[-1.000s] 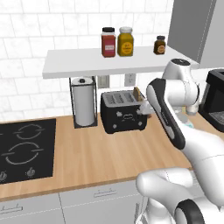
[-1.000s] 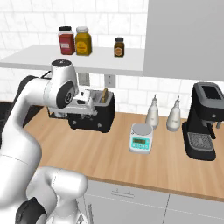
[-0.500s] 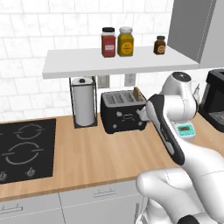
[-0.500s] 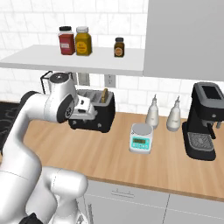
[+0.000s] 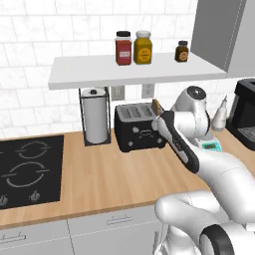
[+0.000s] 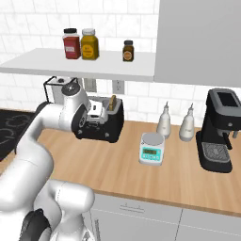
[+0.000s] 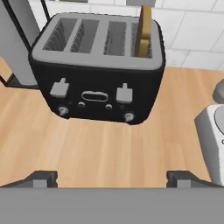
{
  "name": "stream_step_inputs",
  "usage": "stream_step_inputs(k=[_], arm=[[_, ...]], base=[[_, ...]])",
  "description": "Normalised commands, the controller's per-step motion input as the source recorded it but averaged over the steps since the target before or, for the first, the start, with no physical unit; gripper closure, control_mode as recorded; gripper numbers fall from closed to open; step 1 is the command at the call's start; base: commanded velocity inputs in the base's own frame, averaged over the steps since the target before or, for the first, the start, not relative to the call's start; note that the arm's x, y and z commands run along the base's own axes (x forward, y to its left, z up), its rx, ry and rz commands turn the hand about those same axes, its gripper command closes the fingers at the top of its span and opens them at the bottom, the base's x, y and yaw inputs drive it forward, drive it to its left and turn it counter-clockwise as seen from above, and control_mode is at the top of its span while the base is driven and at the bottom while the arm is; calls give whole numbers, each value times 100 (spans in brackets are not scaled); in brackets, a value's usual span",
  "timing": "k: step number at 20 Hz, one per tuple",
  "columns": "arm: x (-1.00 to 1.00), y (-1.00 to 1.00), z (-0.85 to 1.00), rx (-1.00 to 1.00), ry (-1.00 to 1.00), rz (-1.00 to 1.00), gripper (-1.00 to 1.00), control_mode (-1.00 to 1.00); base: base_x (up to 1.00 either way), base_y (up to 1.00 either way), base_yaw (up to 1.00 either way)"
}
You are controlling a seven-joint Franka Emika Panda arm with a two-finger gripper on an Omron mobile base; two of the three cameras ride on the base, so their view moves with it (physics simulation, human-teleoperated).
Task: Start the toaster. Once the lever pops up, take the bread to the plate on the dining counter.
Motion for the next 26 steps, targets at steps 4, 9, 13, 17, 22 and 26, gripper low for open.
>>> stream_step_inputs(k=[4, 9, 13, 17, 22, 26], arm=[[74, 0, -21, 0, -4, -5, 100, -100], [27, 0, -19, 0, 0, -5, 100, -100], [41, -5, -21, 0, -2, -3, 100, -100], [18, -9, -31, 0, -1, 0, 100, -100], [38, 0, -12, 0, 0, 0, 100, -100], [21, 0, -1, 0, 0, 0, 100, -100]], base=[[0, 0, 0], [0, 0, 0], [0, 0, 0], [0, 0, 0], [0, 0, 0], [0, 0, 0]])
